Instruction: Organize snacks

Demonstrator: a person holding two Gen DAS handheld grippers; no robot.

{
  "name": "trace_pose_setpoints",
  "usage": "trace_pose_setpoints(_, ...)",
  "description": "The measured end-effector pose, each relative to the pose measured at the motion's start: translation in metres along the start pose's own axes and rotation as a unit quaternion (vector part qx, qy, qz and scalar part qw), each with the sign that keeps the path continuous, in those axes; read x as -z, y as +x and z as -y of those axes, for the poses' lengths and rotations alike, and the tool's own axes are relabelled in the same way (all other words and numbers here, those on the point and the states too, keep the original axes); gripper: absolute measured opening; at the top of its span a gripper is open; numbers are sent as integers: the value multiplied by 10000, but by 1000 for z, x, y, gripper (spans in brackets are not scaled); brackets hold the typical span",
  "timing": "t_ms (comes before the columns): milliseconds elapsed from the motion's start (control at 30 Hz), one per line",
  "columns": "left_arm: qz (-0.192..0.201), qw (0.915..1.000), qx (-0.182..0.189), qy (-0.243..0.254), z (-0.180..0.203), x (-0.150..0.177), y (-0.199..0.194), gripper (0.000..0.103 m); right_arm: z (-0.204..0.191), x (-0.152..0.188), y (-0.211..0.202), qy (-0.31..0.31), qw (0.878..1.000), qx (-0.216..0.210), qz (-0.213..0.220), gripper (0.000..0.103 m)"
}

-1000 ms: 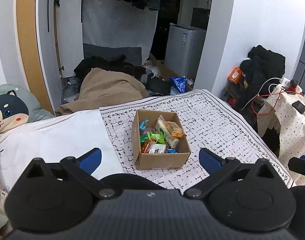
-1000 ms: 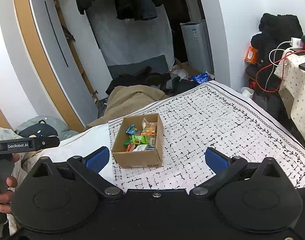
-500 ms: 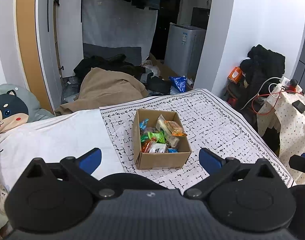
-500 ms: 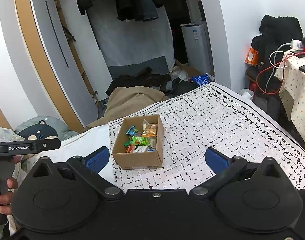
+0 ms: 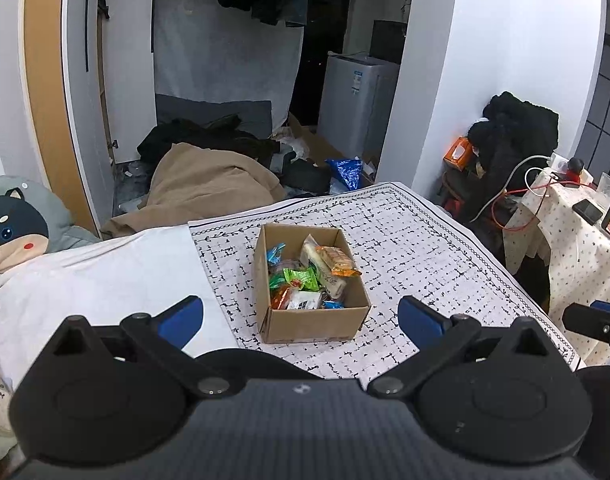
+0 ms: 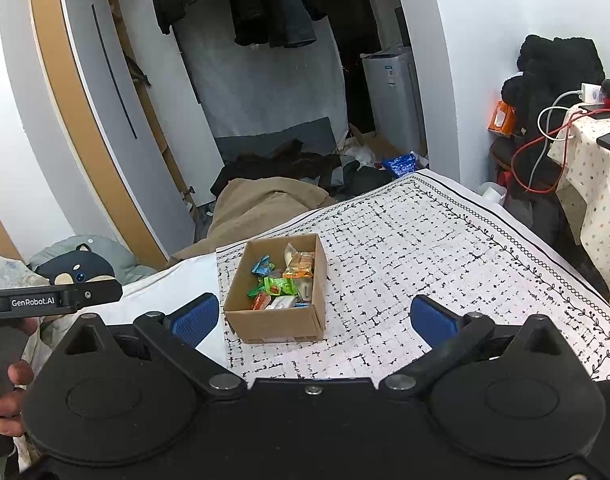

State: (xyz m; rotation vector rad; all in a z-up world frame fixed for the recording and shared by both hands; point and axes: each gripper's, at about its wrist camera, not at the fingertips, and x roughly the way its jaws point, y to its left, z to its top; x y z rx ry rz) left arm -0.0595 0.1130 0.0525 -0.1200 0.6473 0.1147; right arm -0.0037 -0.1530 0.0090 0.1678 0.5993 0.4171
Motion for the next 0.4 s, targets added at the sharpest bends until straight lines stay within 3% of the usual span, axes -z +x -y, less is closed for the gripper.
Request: trace_pose_setpoints(400, 26, 9995, 206, 233, 10, 6, 4, 103, 8, 3, 13, 184, 9998, 63, -39, 103)
